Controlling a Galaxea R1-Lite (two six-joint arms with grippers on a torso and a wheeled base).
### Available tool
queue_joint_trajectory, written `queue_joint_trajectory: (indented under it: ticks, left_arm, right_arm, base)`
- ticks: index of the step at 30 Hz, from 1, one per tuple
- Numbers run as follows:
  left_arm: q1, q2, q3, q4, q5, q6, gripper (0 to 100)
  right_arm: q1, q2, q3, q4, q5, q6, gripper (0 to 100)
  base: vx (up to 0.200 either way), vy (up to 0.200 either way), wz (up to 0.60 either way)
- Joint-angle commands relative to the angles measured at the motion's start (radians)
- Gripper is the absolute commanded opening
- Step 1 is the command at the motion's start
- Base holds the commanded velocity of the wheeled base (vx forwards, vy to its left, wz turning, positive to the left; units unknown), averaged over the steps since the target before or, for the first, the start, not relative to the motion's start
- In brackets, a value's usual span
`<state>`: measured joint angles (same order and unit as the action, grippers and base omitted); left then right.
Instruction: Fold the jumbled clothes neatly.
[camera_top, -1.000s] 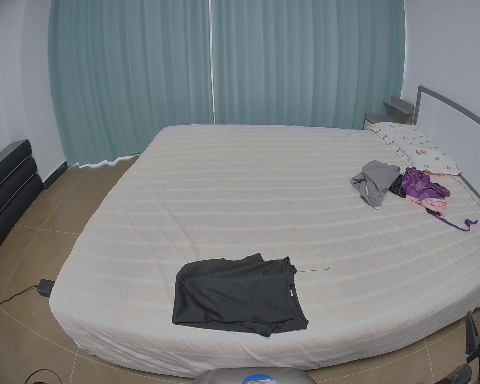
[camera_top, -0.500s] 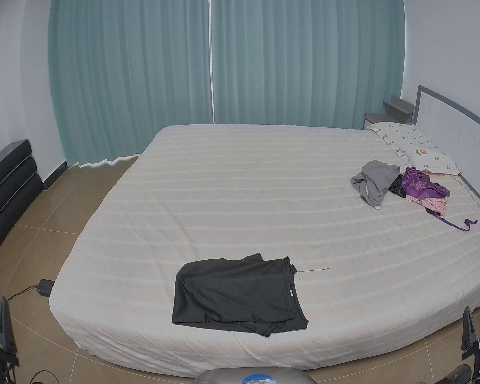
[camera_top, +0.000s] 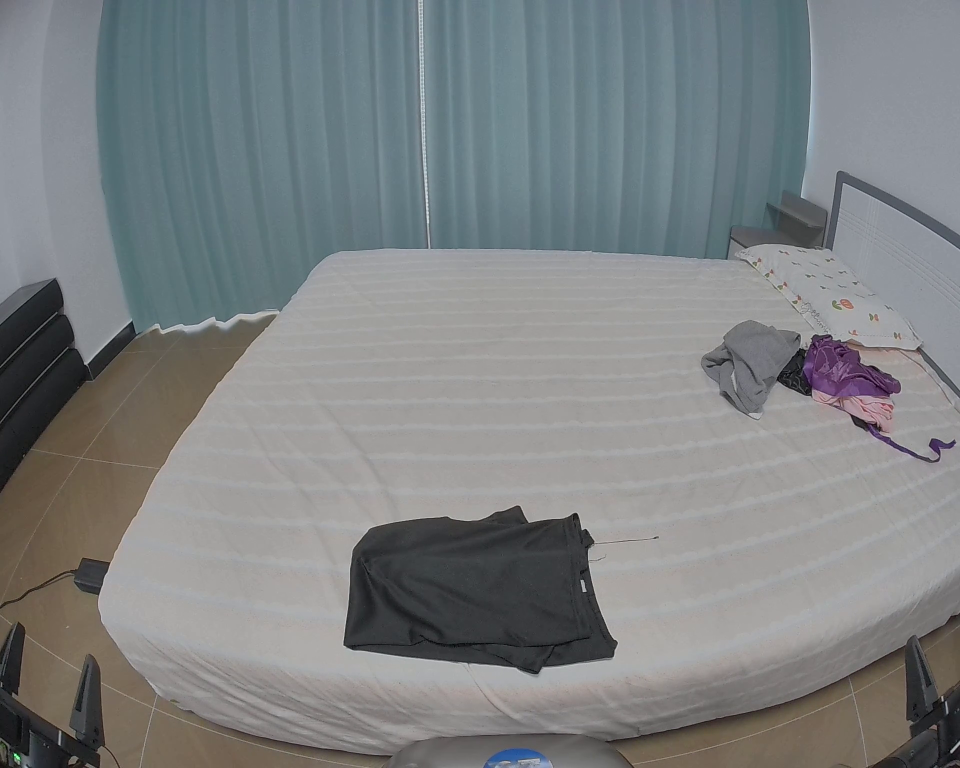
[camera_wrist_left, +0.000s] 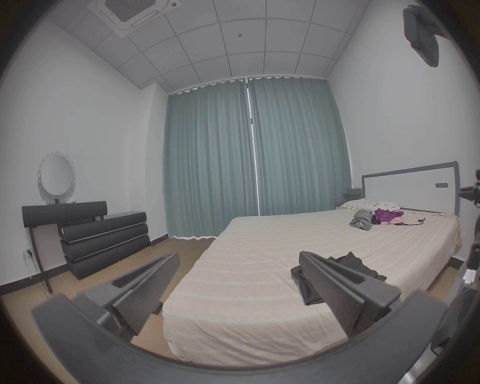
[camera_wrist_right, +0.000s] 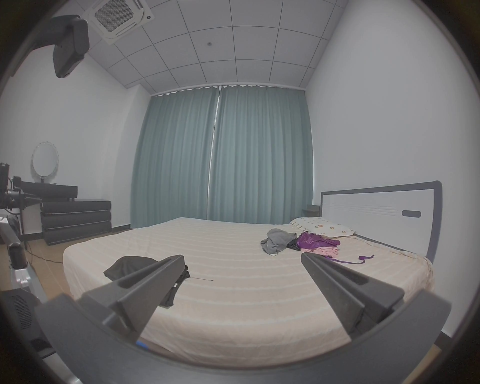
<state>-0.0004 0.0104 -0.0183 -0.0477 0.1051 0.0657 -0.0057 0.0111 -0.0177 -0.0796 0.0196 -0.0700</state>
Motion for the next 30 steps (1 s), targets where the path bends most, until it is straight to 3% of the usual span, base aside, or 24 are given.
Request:
queue_joint_trajectory:
  ticks: [1,4,8,14,17,23,30]
  left_arm:
    - [-0.001,-0.010,0.018,0.003,-0.007,-0.023,100]
    - [-0.001,-0.010,0.018,0.003,-0.007,-0.027,100]
    - [-0.001,-0.010,0.018,0.019,-0.033,-0.130,100]
    - [-0.001,-0.010,0.018,0.045,-0.064,-0.099,100]
    - [-0.001,-0.010,0.018,0.046,-0.116,-0.053,100]
    - [-0.001,-0.010,0.018,0.046,-0.114,-0.057,100]
    - [-0.001,-0.010,0.018,0.046,-0.116,-0.053,100]
  right_arm:
    - [0.000,-0.010,0.015,0.011,0.025,0.016,100]
    - [0.000,-0.010,0.013,0.015,0.025,0.026,100]
    - [0.000,-0.010,-0.013,0.093,0.010,0.030,100]
    - [0.000,-0.010,-0.018,0.109,0.030,0.038,100]
    - [0.000,-0.010,-0.015,0.103,0.074,0.110,100]
    - [0.000,-0.008,-0.004,0.069,0.060,0.058,100]
    - [0.000,-0.008,-0.005,0.072,0.091,0.113,100]
  base:
    - [0.000,0.000,0.00]
    - [0.000,0.000,0.00]
    - [0.000,0.000,0.00]
    - [0.000,0.000,0.00]
    - [0.000,0.000,0.00]
    - [0.000,0.000,0.00]
    - [0.000,0.000,0.00]
